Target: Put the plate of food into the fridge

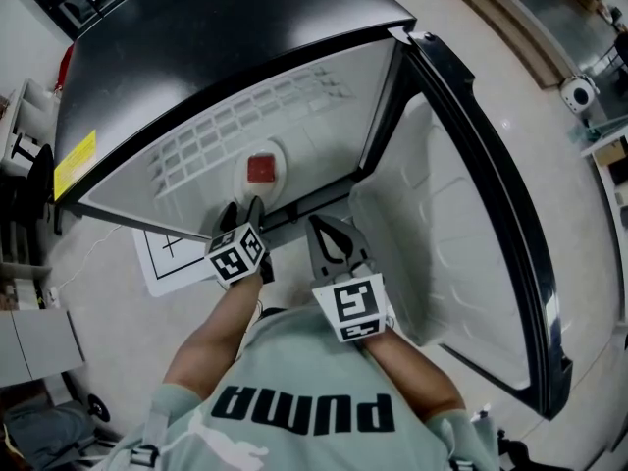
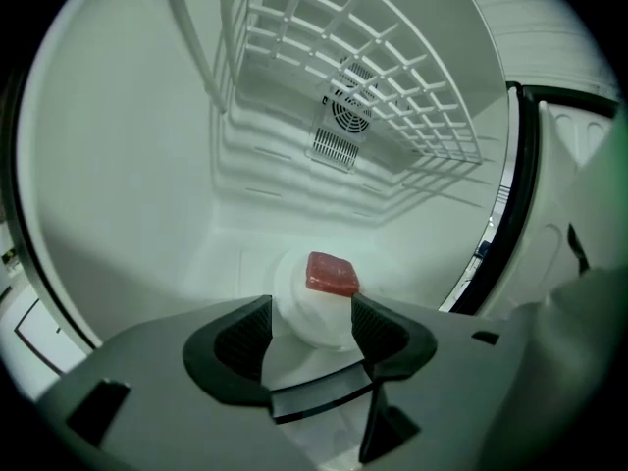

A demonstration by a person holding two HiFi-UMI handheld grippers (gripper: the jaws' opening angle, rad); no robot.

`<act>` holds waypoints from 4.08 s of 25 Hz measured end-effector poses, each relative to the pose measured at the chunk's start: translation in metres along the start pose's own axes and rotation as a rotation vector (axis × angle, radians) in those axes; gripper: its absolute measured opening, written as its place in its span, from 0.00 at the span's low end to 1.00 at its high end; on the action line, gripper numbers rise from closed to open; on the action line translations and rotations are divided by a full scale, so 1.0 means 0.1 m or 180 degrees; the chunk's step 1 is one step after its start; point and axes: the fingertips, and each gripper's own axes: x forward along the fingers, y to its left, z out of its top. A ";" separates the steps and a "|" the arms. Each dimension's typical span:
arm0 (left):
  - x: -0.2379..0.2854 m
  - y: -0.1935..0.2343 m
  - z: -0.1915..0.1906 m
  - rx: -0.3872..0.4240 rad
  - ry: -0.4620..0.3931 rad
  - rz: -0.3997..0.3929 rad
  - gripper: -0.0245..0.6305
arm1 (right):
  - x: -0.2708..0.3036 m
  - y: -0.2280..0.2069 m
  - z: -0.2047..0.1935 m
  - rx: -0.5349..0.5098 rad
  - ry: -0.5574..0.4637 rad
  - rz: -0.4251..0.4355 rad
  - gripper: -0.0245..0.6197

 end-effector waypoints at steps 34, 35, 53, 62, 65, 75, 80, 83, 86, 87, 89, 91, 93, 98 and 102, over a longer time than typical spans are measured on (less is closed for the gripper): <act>-2.29 -0.21 0.46 0.0728 -0.0477 -0.1609 0.04 | -0.23 1.21 0.32 0.0047 -0.0290 -0.0317 0.05; -2.35 -0.18 0.45 0.0740 -0.0490 -0.1623 0.04 | -0.26 1.27 0.32 0.0039 -0.0295 -0.0331 0.05; -3.36 0.27 -0.01 0.0837 -0.0512 -0.1857 0.05 | -1.03 2.32 0.21 -0.0132 -0.0286 -0.0553 0.05; -3.66 0.21 -0.26 0.0771 -0.0486 -0.2019 0.04 | -1.39 2.52 0.16 -0.0250 -0.0233 -0.0573 0.05; -3.73 0.13 -0.30 0.0744 -0.0533 -0.1968 0.04 | -1.50 2.49 0.12 -0.0256 -0.0215 -0.0513 0.05; -4.01 -0.64 -0.64 0.0806 -0.0617 -0.1766 0.04 | -2.30 2.03 -0.04 -0.0270 -0.0270 -0.0402 0.05; -4.21 -1.04 -0.87 0.0892 -0.0610 -0.1665 0.04 | -2.69 1.85 -0.15 -0.0191 -0.0309 -0.0265 0.05; -4.28 -1.18 -1.00 0.0898 -0.0605 -0.1557 0.04 | -2.87 1.81 -0.20 -0.0208 -0.0337 -0.0150 0.05; -4.37 -1.29 -1.15 0.0900 -0.0612 -0.1442 0.04 | -3.03 1.78 -0.31 -0.0196 -0.0325 -0.0041 0.05; -4.40 -1.32 -1.20 0.0897 -0.0619 -0.1404 0.05 | -3.08 1.78 -0.35 -0.0179 -0.0321 -0.0009 0.05; -4.46 -1.35 -1.28 0.0884 -0.0639 -0.1332 0.04 | -3.17 1.79 -0.41 -0.0148 -0.0330 0.0047 0.05; -4.52 -1.35 -1.38 0.0876 -0.0660 -0.1262 0.04 | -3.25 1.81 -0.47 -0.0127 -0.0345 0.0092 0.05; -4.57 -1.34 -1.48 0.0866 -0.0662 -0.1204 0.04 | -3.31 1.83 -0.55 -0.0107 -0.0339 0.0119 0.05; -4.69 -1.30 -1.65 0.0858 -0.0612 -0.1123 0.04 | -3.42 1.88 -0.69 -0.0091 -0.0261 0.0161 0.05; -4.70 -1.33 -1.64 0.0884 -0.0638 -0.1126 0.05 | -3.43 1.85 -0.70 -0.0134 -0.0233 0.0159 0.05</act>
